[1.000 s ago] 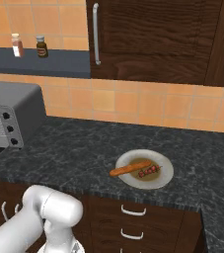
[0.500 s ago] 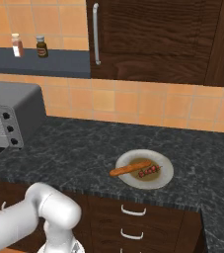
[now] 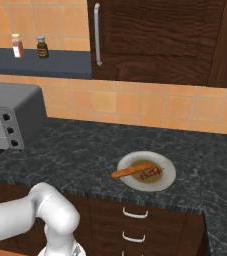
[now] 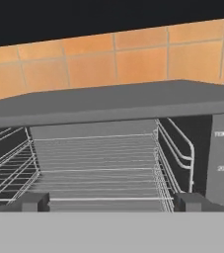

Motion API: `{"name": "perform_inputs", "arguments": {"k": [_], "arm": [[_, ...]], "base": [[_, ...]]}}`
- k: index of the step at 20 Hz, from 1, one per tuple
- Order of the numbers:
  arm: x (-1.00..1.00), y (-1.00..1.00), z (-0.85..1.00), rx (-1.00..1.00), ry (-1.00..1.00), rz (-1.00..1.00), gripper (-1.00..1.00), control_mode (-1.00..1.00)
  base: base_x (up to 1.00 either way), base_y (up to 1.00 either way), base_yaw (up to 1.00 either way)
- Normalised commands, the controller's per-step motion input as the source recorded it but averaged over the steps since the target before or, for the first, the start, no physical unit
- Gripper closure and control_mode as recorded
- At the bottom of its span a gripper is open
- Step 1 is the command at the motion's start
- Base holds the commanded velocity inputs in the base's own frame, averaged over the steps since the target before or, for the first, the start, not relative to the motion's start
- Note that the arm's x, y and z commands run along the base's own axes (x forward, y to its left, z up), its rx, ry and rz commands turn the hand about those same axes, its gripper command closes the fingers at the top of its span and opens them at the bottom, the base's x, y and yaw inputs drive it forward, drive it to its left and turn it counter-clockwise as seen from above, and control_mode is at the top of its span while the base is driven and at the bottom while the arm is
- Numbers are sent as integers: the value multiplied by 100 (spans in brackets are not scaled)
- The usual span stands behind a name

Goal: Pick up the kebab skewer and baguette bread, and place them inside the toaster oven. Close the toaster oven door and start by setting the timer.

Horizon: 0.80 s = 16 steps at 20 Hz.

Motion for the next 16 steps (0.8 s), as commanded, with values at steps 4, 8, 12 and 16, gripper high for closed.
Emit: {"name": "perform_inputs", "arguments": {"k": [4, 8, 12, 16], "arm": [[51, 28, 0, 0, 3, -2, -100, -100], [32, 27, -13, 0, 7, -1, -100, -100], [17, 34, -16, -1, 10, 0, -100, -100], [51, 13, 0, 0, 4, 0, -100, -100]], "base": [[0, 0, 0], [0, 0, 0], [0, 0, 0], [0, 0, 0]]}}
